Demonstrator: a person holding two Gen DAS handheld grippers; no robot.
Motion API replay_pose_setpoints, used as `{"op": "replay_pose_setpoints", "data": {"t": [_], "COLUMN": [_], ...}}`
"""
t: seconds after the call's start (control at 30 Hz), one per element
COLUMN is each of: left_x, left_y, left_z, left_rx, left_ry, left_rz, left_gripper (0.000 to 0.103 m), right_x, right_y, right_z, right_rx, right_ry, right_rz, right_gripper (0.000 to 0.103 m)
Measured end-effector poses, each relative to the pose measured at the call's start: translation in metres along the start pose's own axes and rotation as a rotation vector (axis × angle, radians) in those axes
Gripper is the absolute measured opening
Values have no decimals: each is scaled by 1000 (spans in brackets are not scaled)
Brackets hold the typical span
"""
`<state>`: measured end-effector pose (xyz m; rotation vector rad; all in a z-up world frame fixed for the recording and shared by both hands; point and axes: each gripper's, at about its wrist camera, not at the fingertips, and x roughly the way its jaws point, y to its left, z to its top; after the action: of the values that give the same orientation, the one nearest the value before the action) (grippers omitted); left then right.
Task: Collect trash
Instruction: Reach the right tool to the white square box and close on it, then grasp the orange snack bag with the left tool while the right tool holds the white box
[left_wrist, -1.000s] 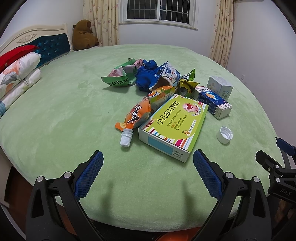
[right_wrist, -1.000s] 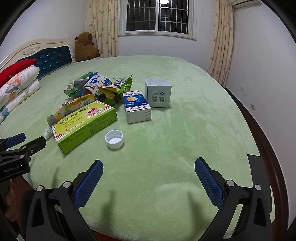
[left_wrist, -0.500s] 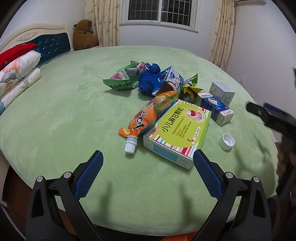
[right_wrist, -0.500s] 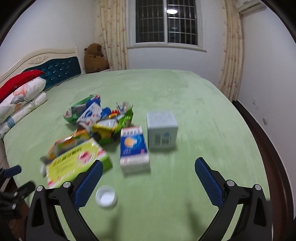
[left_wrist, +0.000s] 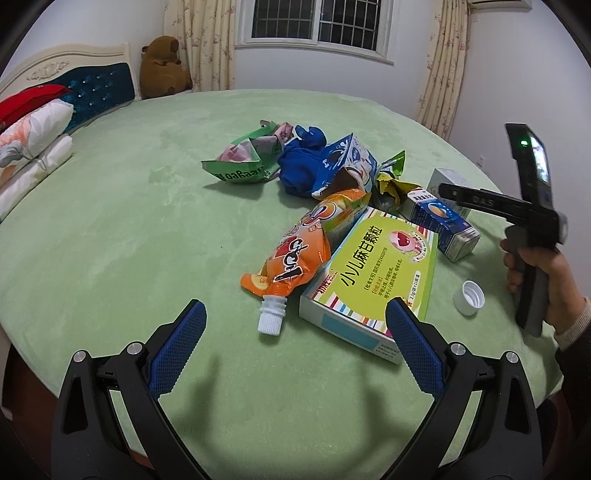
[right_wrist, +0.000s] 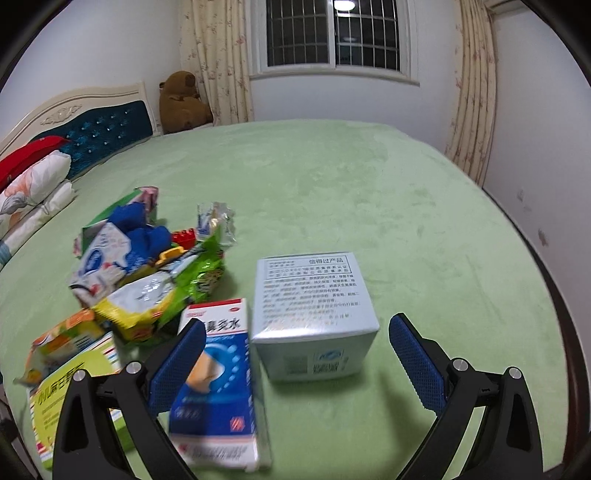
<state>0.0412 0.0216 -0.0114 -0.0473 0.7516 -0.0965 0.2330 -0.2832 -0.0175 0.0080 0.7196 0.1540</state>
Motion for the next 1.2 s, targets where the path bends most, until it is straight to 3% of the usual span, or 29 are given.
{"op": "replay_pose_setpoints", "data": {"t": [0.07, 0.17, 0.27, 0.57, 0.83, 1.0, 1.2], "left_x": [1, 1, -2, -4, 9, 34, 67], "left_y": [0, -1, -4, -8, 2, 5, 9], "left_z": [0, 1, 2, 3, 21, 47, 65], "left_rx": [10, 32, 58, 80, 106, 126, 149], "left_ry": [-1, -9, -25, -25, 10, 40, 123], "left_rz": [-7, -18, -25, -58, -167, -189, -200], "left_gripper": [95, 95, 95, 95, 95, 95, 95], "right_x": [10, 24, 31, 26, -69, -113, -125], "right_y": [-2, -10, -17, -19, -21, -14, -13], "right_z": [2, 7, 9, 10, 3, -23, -43], "right_rx": [12, 56, 109, 137, 145, 117, 138], "right_ry": [17, 48, 56, 17, -135, -159, -128], "right_rz": [-2, 35, 70, 65, 149, 183, 185], "right_gripper": [95, 83, 65, 64, 64, 64, 65]}}
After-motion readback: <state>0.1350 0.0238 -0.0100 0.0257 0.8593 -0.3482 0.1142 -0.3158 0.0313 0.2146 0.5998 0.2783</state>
